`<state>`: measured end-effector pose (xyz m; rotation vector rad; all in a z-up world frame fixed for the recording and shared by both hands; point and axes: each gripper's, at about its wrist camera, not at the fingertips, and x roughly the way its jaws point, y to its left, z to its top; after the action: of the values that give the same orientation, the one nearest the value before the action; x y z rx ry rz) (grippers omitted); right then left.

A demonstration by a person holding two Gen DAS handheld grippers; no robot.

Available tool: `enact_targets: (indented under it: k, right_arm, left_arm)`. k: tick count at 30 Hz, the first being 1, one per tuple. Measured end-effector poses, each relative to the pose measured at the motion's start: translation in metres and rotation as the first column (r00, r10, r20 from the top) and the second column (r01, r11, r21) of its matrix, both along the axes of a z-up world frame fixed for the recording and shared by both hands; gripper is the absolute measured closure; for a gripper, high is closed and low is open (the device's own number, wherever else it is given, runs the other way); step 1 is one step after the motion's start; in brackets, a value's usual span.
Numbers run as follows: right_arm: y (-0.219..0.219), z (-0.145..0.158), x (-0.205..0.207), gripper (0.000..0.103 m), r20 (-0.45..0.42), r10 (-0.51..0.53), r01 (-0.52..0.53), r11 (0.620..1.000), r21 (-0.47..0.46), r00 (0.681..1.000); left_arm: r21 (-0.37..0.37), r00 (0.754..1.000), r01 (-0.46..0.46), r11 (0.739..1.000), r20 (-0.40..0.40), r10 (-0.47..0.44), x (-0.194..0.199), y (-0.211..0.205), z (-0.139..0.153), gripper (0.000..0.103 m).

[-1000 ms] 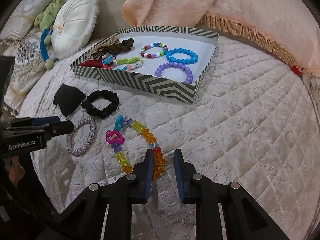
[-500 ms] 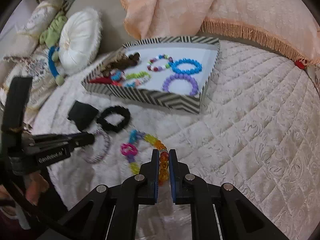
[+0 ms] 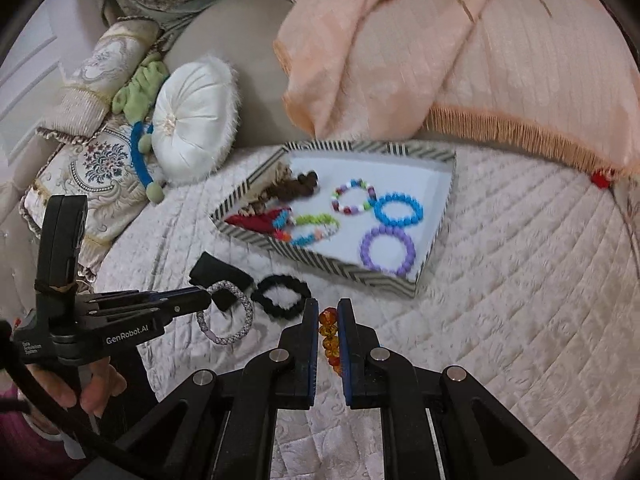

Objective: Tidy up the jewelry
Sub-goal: 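Carry the silver bracelet into the tray with the left gripper while the right drops the orange bracelet there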

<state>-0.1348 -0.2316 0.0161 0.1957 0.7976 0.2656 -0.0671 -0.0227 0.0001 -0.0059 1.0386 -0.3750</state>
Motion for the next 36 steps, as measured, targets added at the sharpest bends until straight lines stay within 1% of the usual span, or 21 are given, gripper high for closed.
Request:
enact_targets:
  k: [8, 15, 18, 23, 28, 33, 36]
  right_arm:
    - [-0.003, 0.034, 0.005, 0.095, 0.055, 0.006, -0.004, 0.999, -0.049, 0.998]
    - [-0.010, 0.051, 0.020, 0.095, 0.080, -0.001, 0.008, 0.997, -0.078, 0.997]
    - [-0.012, 0.055, 0.029, 0.095, 0.083, -0.001, 0.008, 0.996, -0.087, 0.997]
    - [-0.012, 0.056, 0.044, 0.095, 0.077, 0.006, 0.001, 0.995, -0.097, 0.997]
    - [-0.014, 0.048, 0.065, 0.095, 0.054, 0.005, 0.000, 0.995, -0.102, 0.999]
    - [-0.015, 0.038, 0.093, 0.095, 0.025, 0.012, -0.009, 0.993, -0.114, 1.000]
    - [-0.016, 0.032, 0.113, 0.094, 0.011, 0.012, -0.011, 0.992, -0.124, 1.000]
  left_arm:
    - [0.029, 0.997, -0.010, 1.000, 0.082, 0.008, 0.011, -0.002, 0.032, 0.096]
    - [0.071, 0.989, -0.014, 0.997, 0.149, 0.003, 0.027, -0.008, 0.051, 0.096]
    - [0.083, 0.986, -0.017, 0.996, 0.164, 0.004, 0.036, -0.012, 0.056, 0.096]
    - [0.098, 0.985, -0.022, 0.995, 0.172, 0.005, 0.050, -0.018, 0.059, 0.096]
    - [0.110, 0.986, -0.020, 0.994, 0.166, 0.002, 0.067, -0.024, 0.056, 0.096]
    - [0.103, 0.992, -0.024, 0.994, 0.129, 0.010, 0.094, -0.029, 0.048, 0.096]
    - [0.085, 0.995, -0.031, 0.996, 0.101, 0.023, 0.115, -0.033, 0.045, 0.096]
